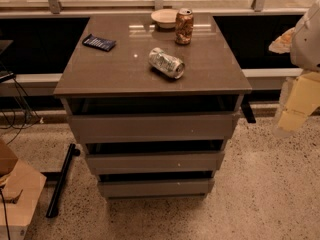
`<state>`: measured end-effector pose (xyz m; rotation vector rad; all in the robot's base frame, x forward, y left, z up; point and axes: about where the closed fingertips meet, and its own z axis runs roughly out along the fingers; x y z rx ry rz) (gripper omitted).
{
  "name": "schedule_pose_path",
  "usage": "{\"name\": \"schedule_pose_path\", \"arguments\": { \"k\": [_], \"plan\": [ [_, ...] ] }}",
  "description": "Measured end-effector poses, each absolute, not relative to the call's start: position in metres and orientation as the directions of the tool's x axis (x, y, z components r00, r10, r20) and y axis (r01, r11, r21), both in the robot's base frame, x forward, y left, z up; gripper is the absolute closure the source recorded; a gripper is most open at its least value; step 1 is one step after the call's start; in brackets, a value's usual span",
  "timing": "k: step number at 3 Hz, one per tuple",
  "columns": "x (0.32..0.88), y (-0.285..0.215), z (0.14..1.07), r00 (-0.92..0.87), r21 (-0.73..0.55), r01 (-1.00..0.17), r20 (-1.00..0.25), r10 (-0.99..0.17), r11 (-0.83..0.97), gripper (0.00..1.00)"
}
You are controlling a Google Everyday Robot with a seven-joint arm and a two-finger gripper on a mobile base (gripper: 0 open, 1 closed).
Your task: Open bottom drawer
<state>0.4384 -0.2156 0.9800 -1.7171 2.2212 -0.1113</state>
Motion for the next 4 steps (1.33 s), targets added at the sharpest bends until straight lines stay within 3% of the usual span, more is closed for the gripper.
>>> {"name": "schedule_pose_path", "arguments": {
  "k": [2, 4],
  "plan": [
    [0.435, -0.212, 0.979, -0.200, -0.291, -0.918, -0.254, -0.946, 0.272, 0.00],
    [0.425, -0.180, 0.926, -0.108, -0.293, -0.920, -0.452, -0.886, 0.261, 0.00]
  ]
}}
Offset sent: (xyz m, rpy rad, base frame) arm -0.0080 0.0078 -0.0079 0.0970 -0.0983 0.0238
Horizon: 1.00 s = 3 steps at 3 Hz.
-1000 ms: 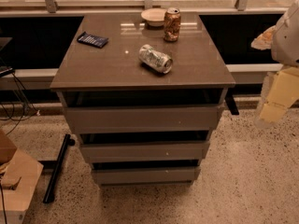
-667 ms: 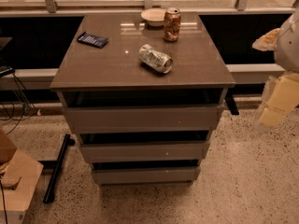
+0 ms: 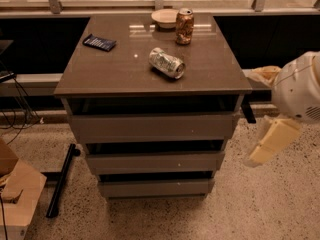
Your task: Open bottom drawer
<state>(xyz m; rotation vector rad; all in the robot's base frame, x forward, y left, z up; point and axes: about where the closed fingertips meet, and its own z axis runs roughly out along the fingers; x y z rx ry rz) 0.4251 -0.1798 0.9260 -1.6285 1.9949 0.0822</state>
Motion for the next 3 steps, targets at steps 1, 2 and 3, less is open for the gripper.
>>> {"name": "schedule_pose_path", "arguments": {
  "k": [1, 2, 3],
  "plan": [
    [0.430, -0.169, 0.885, -0.114, -0.239, -0.932, -0.522, -0.846, 0.273, 0.00],
    [0.444, -0.163, 0.830, -0.172, -0.139, -0.942, -0.578, -0.798, 0.304, 0.00],
    [0.458, -0.161, 0.781, -0.269, 0.046, -0.947, -0.651, -0.710, 0.317, 0.00]
  ]
}}
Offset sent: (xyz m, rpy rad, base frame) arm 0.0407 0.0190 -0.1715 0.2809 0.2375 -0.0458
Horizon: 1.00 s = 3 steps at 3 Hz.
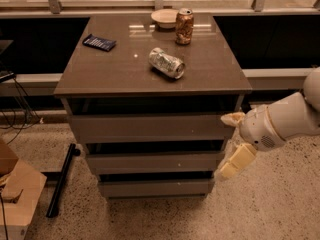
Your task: Open bottom drawer
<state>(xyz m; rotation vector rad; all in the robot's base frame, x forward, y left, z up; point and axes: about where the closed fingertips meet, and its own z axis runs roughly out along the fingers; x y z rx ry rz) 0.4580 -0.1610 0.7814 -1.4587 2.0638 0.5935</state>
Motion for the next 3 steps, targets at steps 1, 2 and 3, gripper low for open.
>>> {"name": "schedule_pose_path", "arguments": {
  "k": [1, 2, 3],
  "plan": [
    [0.459, -0.160, 0.763, -0.288, 0.084, -0.946, -0.654, -0.700, 0.312, 0.00],
    [0.460, -0.149, 0.741, -0.308, 0.083, -0.939, -0.632, -0.711, 0.332, 0.00],
    [0.462, -0.140, 0.694, -0.328, 0.086, -0.929, -0.645, -0.690, 0.360, 0.00]
  ]
}}
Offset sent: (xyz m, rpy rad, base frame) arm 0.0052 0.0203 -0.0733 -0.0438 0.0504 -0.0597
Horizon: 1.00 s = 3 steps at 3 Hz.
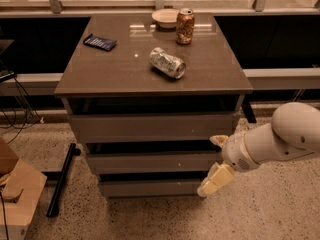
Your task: Open bottom drawer
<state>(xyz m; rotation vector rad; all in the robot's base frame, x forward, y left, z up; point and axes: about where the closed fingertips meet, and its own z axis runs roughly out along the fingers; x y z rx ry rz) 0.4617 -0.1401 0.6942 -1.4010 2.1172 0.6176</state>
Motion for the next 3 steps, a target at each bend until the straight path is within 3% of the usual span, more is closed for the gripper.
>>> {"name": "schedule_pose_path", "arguments": {
  "k": [3],
  "plan": [
    [0.472, -0.145, 0.539, -0.429, 0.170, -0.866, -0.735, -0.526, 0.470, 0.00]
  ]
}}
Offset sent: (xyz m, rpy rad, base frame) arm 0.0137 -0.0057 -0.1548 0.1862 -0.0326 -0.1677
